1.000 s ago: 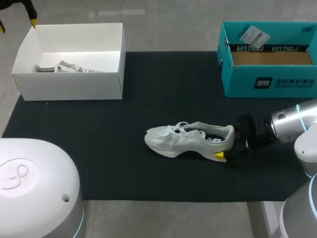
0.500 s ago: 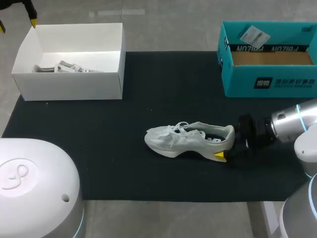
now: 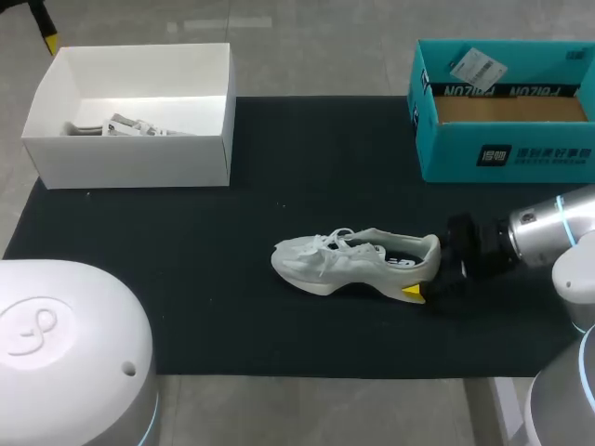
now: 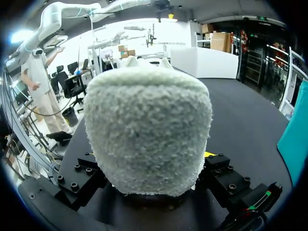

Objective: Take the shoe out of the shoebox, open the shoe tongue, remove and reinsert the insole, then place the shoe into the shoebox

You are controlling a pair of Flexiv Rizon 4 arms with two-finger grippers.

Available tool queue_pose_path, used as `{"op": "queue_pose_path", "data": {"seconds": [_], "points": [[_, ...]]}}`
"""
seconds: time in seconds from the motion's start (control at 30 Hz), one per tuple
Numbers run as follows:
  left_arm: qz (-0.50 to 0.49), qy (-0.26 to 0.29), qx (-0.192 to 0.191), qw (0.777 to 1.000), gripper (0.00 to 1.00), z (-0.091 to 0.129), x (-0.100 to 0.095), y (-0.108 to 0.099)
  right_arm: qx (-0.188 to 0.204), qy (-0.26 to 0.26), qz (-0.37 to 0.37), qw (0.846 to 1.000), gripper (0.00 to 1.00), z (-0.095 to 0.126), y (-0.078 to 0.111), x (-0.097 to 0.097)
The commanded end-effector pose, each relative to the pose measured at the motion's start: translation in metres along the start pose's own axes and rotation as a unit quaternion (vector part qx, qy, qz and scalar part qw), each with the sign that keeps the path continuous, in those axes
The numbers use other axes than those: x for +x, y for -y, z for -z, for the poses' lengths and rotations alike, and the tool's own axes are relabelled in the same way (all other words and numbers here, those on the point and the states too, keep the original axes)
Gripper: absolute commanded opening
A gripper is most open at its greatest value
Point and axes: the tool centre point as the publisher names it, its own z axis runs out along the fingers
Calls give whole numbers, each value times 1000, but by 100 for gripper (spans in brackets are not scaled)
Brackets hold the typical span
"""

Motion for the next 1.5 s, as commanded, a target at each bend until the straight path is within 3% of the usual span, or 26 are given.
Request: {"op": "queue_pose_path", "data": {"seconds": [0.03,0.63,0.73,0.77,1.0,1.03,1.07,1.1,1.23,1.5], "points": [[343,-67,13,937,100,0,-6,13,1,1,0,1000,0,-7,3,0],[343,-67,13,937,100,0,-6,13,1,1,0,1000,0,-7,3,0],[426,-59,-25,902,100,-9,-20,31,1,1,0,1000,0,-7,3,0],[426,-48,-17,903,100,-9,-21,37,1,1,0,1000,0,-7,3,0],[538,-3,-88,838,100,-19,-42,80,1,1,0,1000,0,-7,3,0],[545,-5,-66,836,100,-19,-44,84,1,1,0,1000,0,-7,3,0],[568,0,-89,818,100,-20,-47,88,1,1,0,1000,0,-7,3,0],[577,4,-81,813,100,-22,-50,92,1,1,0,1000,0,-7,3,0],[621,25,-120,774,100,-27,-57,106,1,1,0,1000,0,-7,3,0],[679,36,-142,720,100,-32,-70,129,1,1,0,1000,0,-7,3,0]]}}
